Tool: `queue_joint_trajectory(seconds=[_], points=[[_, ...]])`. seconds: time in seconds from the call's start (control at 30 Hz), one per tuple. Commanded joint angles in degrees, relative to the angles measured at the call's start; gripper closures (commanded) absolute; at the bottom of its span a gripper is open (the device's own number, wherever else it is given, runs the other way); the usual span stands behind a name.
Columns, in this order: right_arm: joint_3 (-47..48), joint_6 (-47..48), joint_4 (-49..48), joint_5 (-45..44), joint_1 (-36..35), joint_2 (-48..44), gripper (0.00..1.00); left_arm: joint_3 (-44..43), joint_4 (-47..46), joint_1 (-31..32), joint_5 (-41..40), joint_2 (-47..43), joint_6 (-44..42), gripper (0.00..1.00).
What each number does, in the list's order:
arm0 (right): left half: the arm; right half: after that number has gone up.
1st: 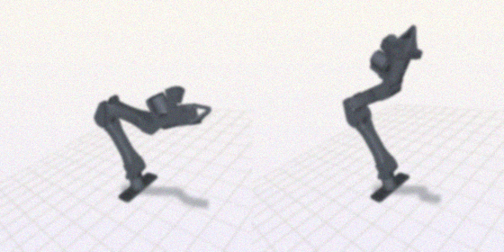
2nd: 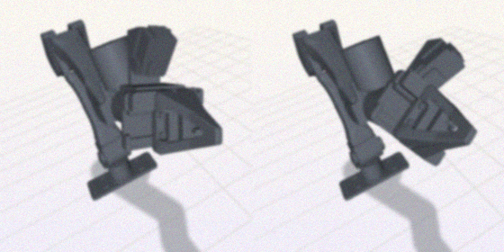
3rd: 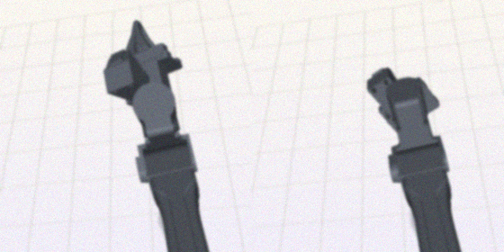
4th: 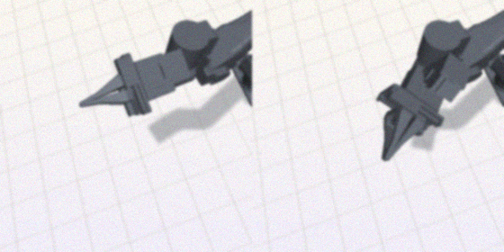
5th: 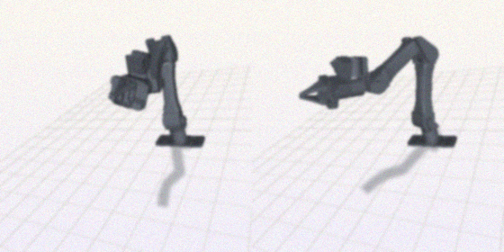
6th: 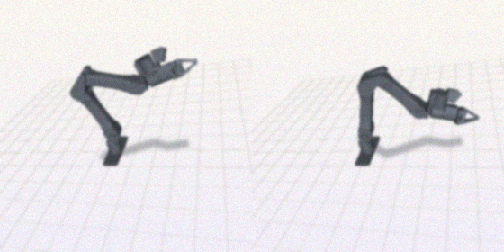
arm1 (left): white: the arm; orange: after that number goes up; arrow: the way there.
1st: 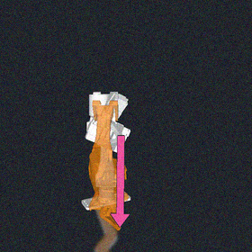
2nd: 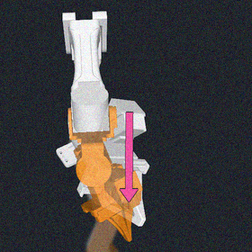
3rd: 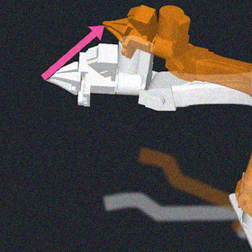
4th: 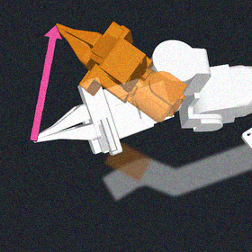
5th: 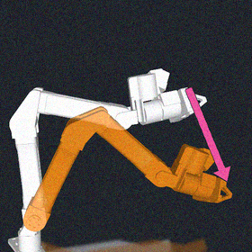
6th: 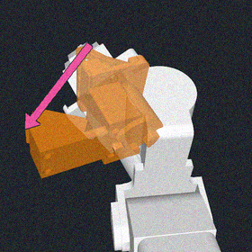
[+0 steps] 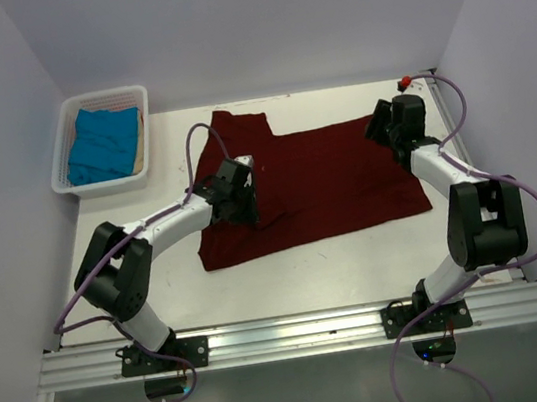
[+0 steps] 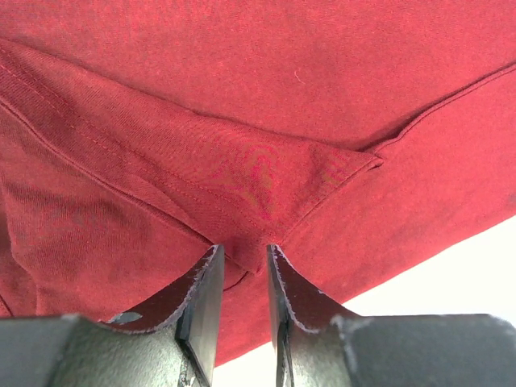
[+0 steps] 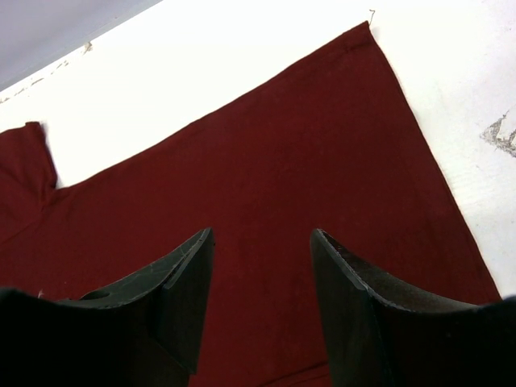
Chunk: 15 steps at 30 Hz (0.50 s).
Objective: Fold and stack the t-shirts
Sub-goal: Fold the tshirt
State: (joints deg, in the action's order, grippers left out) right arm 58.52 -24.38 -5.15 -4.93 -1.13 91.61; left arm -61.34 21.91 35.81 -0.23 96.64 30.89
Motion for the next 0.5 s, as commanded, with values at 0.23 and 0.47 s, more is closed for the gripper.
queue_joint_trajectory(seconds=[0.23, 0.47], points=[[0.63, 0.65, -0.65, -0.08, -0.37, 0.32, 0.45, -0.18, 2.26, 0.66, 0.49, -1.98, 4.70, 0.72], [0.63, 0.56, -0.83, 0.01, -0.37, 0.41, 0.45, 1.40, 0.33, 1.10, 1.11, -1.37, 5.58, 0.76]])
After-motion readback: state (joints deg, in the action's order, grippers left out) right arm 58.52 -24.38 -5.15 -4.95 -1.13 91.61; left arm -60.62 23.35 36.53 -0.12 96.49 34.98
